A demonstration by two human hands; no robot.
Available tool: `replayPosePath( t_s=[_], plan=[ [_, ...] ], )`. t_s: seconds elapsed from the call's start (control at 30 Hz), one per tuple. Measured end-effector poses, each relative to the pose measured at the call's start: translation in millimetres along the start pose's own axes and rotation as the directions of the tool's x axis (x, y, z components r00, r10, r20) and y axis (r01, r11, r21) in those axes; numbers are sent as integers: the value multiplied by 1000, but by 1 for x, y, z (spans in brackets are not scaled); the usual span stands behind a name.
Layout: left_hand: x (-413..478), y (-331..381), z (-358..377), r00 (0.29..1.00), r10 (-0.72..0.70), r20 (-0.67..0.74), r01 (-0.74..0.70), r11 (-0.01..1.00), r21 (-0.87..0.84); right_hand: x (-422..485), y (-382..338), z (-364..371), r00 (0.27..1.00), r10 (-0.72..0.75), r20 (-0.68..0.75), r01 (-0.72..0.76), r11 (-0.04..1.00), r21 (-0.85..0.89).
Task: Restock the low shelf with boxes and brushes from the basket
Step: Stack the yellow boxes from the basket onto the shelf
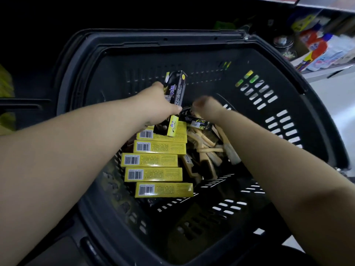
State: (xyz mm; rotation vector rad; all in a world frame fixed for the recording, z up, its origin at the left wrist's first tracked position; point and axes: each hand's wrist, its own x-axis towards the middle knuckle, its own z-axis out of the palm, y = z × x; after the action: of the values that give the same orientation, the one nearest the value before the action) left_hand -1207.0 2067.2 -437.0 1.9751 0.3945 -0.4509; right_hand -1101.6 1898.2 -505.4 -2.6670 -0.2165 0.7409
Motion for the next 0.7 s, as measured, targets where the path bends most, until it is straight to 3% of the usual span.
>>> replayPosePath(
  t_s=[0.07,0.13,0.33,0.4,0.47,0.5,0.6,0.7],
  plan=[
    [0,0,2,1000,7,-8,-7,999,-32,4,25,22,990,98,98,-46,899,-435],
    [0,2,3,1000,11,-10,-11,998,-60,5,38,36,988,83,128,11,797,-604],
    [0,5,0,999,-17,36,27,958,-284,18,41,42,996,82,32,-52,842,-537],
    [1,4,0,997,-53,50,67,938,-340,16,34,33,981,179,71,-137,908,-396],
    [2,3,2,992,-115,47,124,911,-394,13,26,11,949,254,188,-246,967,-68],
    [3,2,3,987,-154,47,160,893,-420,7,20,-2,929,265,257,-307,941,142],
    [-1,2,2,968,-245,59,242,839,-488,-22,-3,-28,903,207,376,-405,702,585],
    [-9,7,-3,958,-283,42,261,808,-528,-52,-38,-36,896,27,442,-405,453,794]
  ],
)
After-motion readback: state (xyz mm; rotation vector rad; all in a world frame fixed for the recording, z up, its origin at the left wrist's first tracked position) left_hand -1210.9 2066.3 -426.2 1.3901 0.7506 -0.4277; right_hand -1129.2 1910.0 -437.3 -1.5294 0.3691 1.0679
